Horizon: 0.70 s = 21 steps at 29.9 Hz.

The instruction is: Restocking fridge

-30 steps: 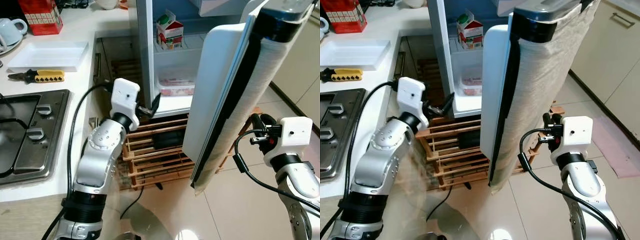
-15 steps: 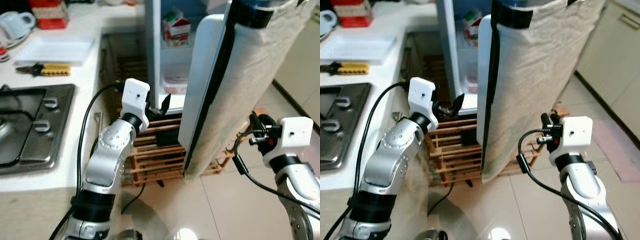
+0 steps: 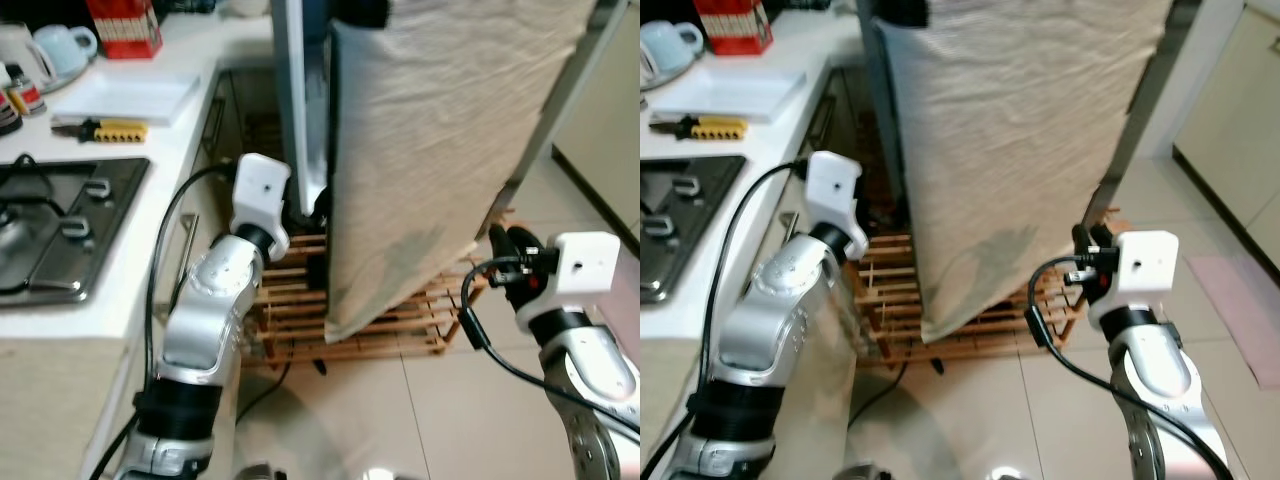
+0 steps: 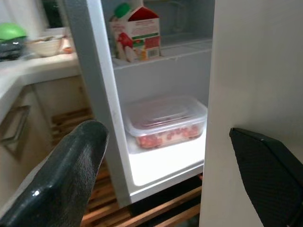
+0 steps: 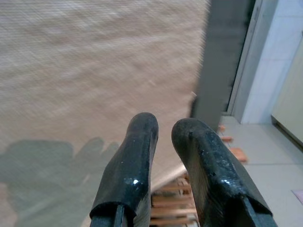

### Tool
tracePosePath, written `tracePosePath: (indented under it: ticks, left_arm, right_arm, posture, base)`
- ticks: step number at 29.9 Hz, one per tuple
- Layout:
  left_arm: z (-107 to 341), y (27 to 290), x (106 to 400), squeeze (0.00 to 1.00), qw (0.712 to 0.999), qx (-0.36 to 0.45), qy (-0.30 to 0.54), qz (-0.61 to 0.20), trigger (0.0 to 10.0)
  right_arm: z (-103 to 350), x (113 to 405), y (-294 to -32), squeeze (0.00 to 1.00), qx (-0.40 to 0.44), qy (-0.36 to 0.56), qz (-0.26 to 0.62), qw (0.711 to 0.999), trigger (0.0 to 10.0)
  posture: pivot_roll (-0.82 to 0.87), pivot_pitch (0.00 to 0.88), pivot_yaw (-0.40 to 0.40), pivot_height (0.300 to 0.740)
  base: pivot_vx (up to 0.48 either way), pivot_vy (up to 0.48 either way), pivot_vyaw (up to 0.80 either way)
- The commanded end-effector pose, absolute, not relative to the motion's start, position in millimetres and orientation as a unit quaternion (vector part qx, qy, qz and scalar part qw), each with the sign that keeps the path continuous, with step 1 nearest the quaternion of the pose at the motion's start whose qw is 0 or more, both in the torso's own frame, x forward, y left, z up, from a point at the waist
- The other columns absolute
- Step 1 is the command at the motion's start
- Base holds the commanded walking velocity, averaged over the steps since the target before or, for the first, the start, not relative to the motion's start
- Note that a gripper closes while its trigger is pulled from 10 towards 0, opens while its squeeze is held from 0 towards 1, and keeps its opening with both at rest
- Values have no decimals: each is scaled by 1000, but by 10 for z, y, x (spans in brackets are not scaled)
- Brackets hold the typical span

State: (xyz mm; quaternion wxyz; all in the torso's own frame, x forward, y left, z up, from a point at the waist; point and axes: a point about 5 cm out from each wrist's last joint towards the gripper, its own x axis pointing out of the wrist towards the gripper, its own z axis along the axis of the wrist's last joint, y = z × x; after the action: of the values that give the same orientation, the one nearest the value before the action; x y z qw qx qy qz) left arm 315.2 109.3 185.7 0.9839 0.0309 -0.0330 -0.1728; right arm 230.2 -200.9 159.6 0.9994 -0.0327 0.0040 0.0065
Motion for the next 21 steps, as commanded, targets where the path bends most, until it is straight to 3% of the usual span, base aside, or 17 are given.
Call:
tracePosePath:
  ticks: [1,16,21]
  left_arm:
    - [1858,924,3132,0,977,30,-29,-210,10000]
    - [1817,1041,3034,0,975,24,-21,-218,10000]
    - [1836,1095,2874,0,959,-4,-32,-281,10000]
  right_arm:
    - [1599,2271,-2054,0,-38,7,-3,999,10000]
    - [1380,2155,-2196,0,-61,59,-53,995,10000]
    - [1291,2122,-2212,0,-61,74,-55,994,10000]
  posture:
    - [-64,33,42,740]
    - [-54,23,45,740]
    - [-43,14,32,740]
  base:
    - [0,-326,0]
    - [0,-326,0]
    - [0,-180,0]
